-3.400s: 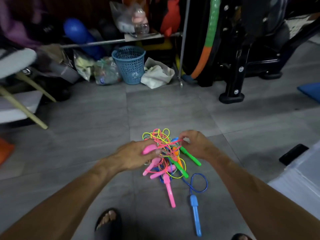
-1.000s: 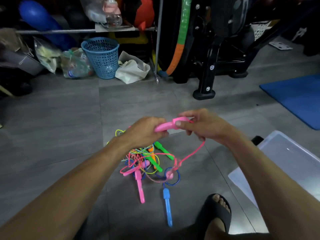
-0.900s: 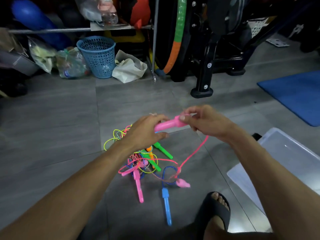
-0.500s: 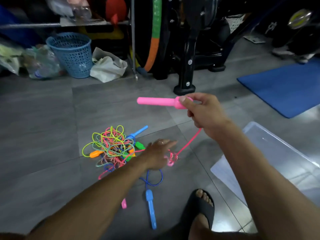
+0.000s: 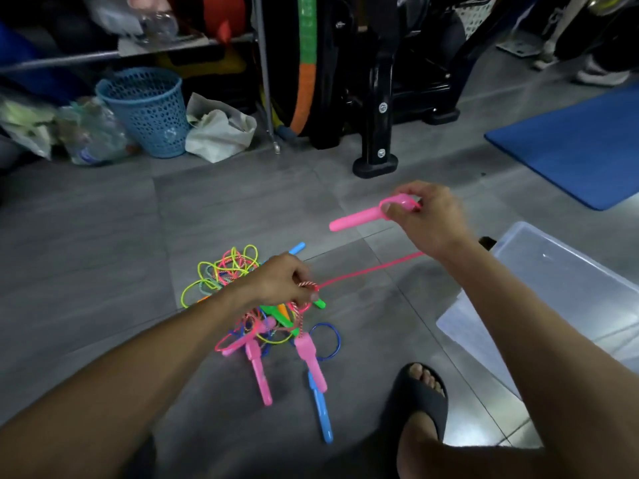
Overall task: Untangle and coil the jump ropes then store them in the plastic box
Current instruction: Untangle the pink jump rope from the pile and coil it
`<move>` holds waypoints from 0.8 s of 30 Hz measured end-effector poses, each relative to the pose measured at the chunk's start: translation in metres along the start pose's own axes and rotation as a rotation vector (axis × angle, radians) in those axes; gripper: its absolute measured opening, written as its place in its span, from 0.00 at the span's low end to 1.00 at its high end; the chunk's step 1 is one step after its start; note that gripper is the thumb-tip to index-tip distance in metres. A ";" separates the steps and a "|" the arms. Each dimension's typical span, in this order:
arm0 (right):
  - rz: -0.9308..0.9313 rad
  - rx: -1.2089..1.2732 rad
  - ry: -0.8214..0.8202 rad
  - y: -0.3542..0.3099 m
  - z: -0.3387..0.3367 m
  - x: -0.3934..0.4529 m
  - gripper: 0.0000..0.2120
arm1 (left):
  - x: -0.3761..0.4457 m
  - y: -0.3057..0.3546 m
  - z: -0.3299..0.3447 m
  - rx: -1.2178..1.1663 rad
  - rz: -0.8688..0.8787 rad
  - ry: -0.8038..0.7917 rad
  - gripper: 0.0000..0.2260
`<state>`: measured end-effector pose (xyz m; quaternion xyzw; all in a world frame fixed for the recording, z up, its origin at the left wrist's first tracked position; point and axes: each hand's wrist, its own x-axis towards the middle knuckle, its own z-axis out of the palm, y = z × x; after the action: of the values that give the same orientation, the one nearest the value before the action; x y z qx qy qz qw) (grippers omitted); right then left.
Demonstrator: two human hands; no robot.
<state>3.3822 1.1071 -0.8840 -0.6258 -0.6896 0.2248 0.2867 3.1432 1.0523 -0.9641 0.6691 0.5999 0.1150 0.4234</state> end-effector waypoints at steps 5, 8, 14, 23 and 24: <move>-0.139 0.009 -0.043 -0.024 0.018 -0.006 0.10 | -0.040 -0.025 -0.022 -0.583 -0.271 0.095 0.07; -0.263 0.144 -0.184 -0.046 0.031 -0.014 0.07 | -0.053 -0.033 -0.030 -0.854 -0.373 0.195 0.04; -0.374 0.127 -0.309 -0.078 0.054 -0.027 0.07 | -0.066 -0.044 -0.050 -1.199 -0.380 0.321 0.04; -0.541 0.042 -0.161 -0.097 0.080 -0.040 0.08 | -0.073 -0.028 -0.064 -1.238 -0.149 0.364 0.06; -0.589 0.019 -0.189 -0.098 0.085 -0.045 0.10 | -0.074 -0.024 -0.064 -1.232 -0.115 0.337 0.06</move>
<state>3.2551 1.0557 -0.8865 -0.3725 -0.8629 0.1958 0.2799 3.0657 1.0112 -0.9155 0.2427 0.5171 0.5193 0.6356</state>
